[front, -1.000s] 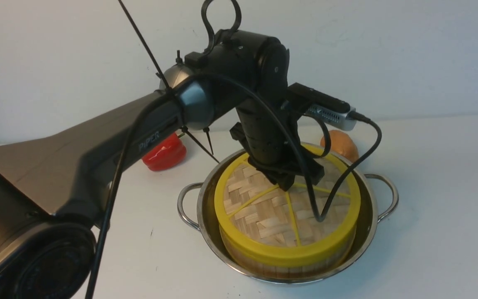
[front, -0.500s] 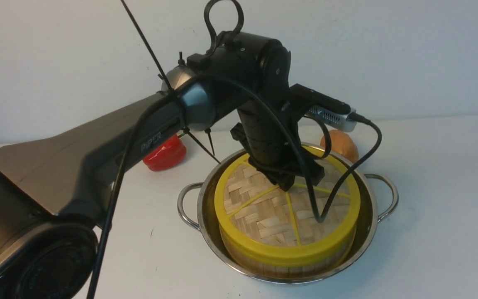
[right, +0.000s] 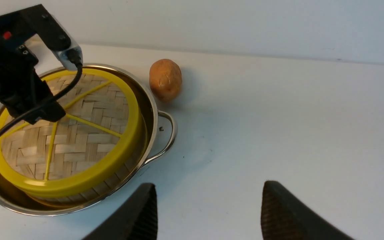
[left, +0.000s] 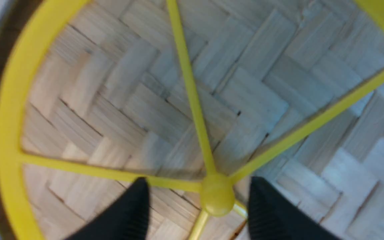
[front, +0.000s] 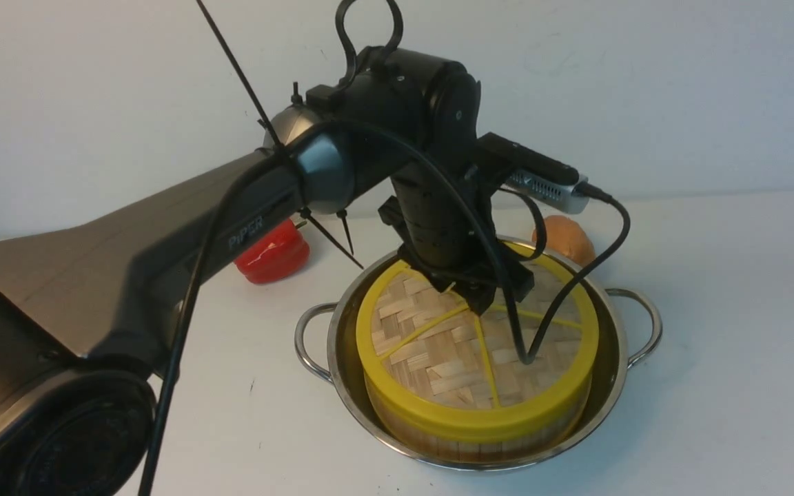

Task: Place the steamer in the pot on the white table, and put the lid on the steamer.

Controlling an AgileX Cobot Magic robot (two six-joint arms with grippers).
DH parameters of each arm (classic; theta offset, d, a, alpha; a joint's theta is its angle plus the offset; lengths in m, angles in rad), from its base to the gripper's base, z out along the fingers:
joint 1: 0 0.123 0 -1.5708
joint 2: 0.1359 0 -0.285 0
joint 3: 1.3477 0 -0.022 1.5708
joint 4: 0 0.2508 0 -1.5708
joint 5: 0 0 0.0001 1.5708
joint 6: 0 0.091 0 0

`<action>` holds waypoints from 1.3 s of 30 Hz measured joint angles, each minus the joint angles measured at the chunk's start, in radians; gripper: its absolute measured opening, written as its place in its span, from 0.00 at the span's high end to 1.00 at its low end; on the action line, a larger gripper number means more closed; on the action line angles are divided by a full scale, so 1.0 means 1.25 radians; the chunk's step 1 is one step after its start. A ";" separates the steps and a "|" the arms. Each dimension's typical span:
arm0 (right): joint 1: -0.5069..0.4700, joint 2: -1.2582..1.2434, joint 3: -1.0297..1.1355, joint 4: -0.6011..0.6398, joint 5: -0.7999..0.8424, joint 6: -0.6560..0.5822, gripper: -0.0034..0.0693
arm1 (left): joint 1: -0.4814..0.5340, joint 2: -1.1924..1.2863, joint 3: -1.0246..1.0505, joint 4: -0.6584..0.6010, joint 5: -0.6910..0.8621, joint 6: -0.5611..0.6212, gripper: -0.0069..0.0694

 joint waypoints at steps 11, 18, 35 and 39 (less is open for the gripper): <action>0.000 0.000 0.000 -0.005 0.000 -0.003 0.38 | 0.000 -0.230 -0.174 0.183 0.046 -0.038 0.68; 0.000 0.000 0.000 -0.019 0.000 -0.042 0.42 | 0.001 -0.521 -0.049 0.304 0.050 -0.091 0.94; 0.085 -0.135 0.305 -0.169 -0.198 -0.069 0.96 | 0.001 -1.239 0.892 0.486 -0.182 -0.401 0.94; 0.088 -0.251 0.394 -0.195 -0.318 -0.015 0.96 | 0.001 -1.375 1.037 0.495 -0.258 -0.457 0.94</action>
